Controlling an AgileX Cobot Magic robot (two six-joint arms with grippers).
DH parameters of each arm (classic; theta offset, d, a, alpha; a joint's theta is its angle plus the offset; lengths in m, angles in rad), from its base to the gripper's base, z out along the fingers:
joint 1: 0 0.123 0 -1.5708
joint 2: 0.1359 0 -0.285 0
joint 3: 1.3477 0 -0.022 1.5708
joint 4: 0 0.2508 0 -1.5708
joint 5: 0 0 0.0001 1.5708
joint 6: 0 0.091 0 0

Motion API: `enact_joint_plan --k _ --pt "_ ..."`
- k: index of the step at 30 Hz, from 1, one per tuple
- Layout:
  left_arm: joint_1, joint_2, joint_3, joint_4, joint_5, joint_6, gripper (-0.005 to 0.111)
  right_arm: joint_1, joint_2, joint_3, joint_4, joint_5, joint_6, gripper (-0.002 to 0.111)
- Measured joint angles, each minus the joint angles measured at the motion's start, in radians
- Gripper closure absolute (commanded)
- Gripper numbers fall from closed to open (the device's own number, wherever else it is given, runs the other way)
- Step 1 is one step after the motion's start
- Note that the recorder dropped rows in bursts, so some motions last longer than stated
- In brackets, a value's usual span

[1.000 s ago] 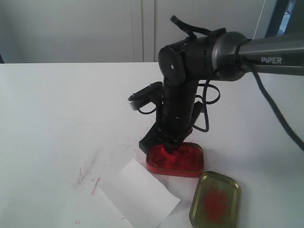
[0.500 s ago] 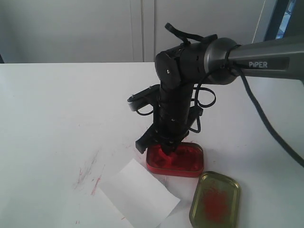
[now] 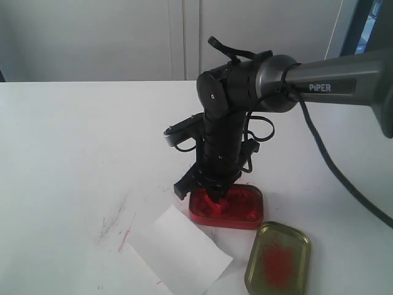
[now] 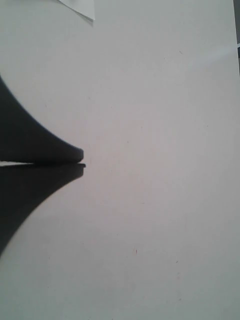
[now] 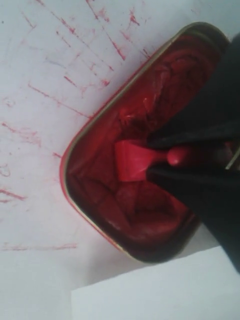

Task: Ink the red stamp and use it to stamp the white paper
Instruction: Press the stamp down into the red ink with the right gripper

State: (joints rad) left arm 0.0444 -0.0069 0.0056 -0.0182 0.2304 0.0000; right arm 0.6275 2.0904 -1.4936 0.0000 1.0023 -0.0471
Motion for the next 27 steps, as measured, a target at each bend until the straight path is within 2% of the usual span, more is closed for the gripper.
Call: enact_joint_plan --k 11,27 --pt "0.0 0.0 0.0 0.0 0.0 0.0 0.107 0.0 0.017 -0.011 0.0 0.014 0.0 0.108" --pt "0.0 0.0 0.0 0.0 0.0 0.0 0.107 0.0 -0.083 0.017 -0.025 -0.021 0.002 0.108"
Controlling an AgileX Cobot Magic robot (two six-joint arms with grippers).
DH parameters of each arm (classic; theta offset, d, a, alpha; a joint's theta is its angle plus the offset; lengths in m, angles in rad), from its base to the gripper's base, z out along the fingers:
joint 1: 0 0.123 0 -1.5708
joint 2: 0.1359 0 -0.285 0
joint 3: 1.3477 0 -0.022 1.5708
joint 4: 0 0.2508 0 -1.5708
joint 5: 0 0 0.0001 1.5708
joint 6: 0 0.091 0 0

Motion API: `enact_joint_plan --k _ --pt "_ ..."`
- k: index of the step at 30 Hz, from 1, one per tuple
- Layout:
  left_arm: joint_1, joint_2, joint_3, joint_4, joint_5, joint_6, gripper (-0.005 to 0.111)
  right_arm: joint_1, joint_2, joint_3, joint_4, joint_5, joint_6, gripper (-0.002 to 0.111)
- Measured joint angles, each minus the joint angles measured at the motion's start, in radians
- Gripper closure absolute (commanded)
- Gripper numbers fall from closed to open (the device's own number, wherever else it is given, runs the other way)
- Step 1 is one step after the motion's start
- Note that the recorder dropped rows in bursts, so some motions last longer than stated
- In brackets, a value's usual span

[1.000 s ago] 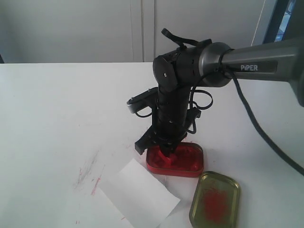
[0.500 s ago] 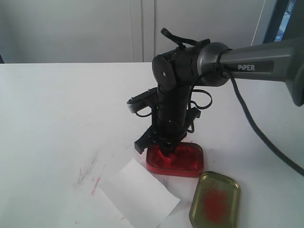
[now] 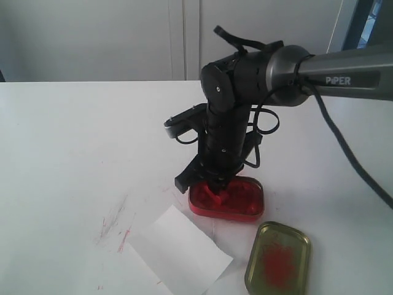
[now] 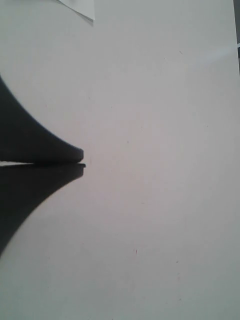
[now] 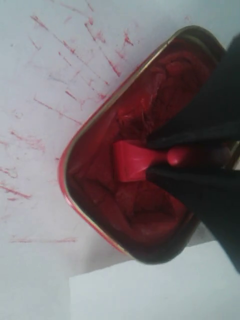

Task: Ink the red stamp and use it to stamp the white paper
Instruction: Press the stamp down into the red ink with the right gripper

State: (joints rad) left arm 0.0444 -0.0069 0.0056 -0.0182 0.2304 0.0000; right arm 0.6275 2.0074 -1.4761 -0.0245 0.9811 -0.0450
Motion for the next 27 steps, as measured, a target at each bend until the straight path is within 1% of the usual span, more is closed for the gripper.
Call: enact_joint_plan --k 5,27 --pt "0.0 0.0 0.0 0.0 0.0 0.0 0.107 0.0 -0.034 0.0 -0.017 0.0 0.0 0.108" --pt "0.0 0.0 0.0 0.0 0.0 0.0 0.107 0.0 -0.036 0.0 -0.023 0.025 0.0 0.108"
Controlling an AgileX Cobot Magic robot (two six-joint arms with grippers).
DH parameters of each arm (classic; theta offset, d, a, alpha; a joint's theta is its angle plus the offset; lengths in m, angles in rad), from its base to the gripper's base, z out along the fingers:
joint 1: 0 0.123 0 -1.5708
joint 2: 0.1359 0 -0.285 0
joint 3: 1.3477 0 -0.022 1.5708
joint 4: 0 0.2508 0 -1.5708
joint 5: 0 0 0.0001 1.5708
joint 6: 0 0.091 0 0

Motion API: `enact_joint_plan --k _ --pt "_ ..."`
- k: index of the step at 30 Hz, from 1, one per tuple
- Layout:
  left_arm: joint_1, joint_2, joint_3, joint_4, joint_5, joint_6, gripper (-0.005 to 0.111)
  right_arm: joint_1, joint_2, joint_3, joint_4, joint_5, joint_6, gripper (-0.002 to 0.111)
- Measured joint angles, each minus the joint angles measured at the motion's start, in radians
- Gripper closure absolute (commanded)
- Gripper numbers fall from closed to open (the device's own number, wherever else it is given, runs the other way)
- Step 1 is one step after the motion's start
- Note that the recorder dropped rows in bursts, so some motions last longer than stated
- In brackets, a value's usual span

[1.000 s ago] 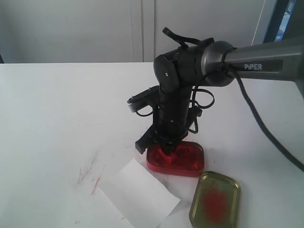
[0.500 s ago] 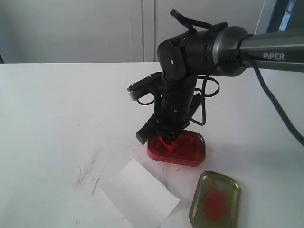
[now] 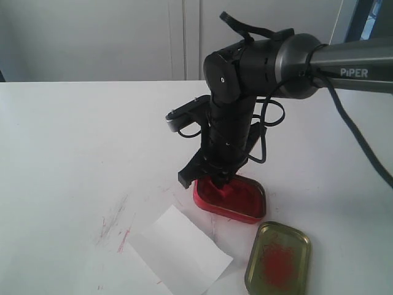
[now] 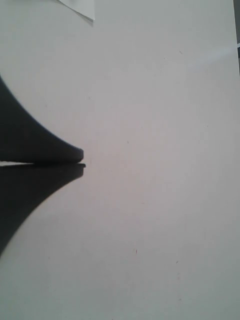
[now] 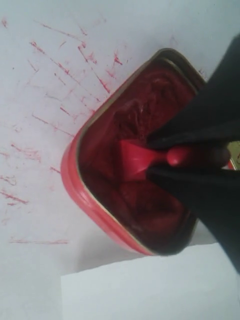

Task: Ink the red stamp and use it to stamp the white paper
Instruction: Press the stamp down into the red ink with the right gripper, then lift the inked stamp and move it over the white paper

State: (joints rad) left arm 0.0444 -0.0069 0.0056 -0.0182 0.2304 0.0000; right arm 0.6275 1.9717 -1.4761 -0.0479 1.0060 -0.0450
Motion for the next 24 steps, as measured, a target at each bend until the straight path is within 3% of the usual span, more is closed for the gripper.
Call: enact_joint_plan --k 24 --pt "0.0 0.0 0.0 0.0 0.0 0.0 0.107 0.018 -0.001 0.0 -0.008 -0.001 0.0 0.108"
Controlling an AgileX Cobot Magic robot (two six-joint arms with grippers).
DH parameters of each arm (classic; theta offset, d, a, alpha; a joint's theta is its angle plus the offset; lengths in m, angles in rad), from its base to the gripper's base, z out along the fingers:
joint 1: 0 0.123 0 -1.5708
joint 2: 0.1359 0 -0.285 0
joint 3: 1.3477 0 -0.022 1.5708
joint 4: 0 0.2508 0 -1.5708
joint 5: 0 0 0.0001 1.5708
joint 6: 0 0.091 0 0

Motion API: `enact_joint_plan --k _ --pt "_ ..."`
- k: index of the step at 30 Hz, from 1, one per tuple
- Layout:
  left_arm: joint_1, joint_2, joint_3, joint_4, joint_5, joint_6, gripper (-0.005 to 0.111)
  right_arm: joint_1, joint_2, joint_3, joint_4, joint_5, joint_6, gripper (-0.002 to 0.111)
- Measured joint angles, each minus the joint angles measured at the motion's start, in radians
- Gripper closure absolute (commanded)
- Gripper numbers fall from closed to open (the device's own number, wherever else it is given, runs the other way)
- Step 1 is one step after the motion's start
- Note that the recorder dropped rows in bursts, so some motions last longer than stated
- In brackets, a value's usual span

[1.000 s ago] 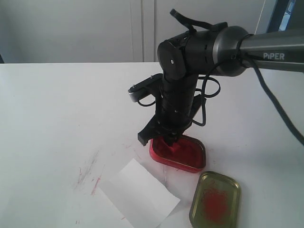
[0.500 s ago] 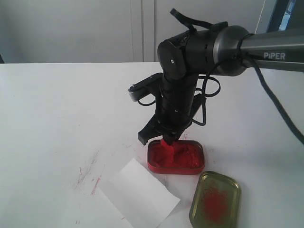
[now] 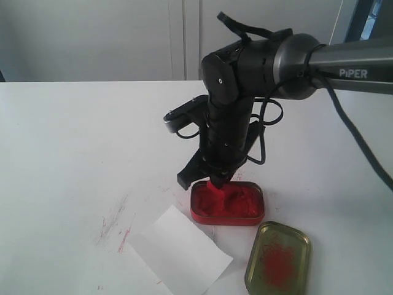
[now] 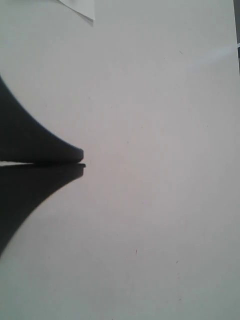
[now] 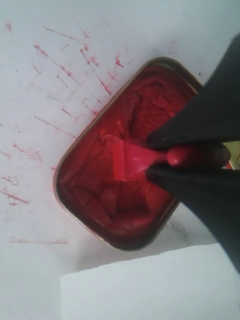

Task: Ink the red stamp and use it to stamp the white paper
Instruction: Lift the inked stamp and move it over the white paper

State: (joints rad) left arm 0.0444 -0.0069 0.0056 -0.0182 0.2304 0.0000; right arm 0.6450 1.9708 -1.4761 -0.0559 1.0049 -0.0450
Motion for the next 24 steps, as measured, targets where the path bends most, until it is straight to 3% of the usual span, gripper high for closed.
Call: enact_joint_plan --k 24 --pt "0.0 0.0 0.0 0.0 0.0 0.0 0.107 0.212 0.0 0.0 0.056 0.047 0.016 0.108"
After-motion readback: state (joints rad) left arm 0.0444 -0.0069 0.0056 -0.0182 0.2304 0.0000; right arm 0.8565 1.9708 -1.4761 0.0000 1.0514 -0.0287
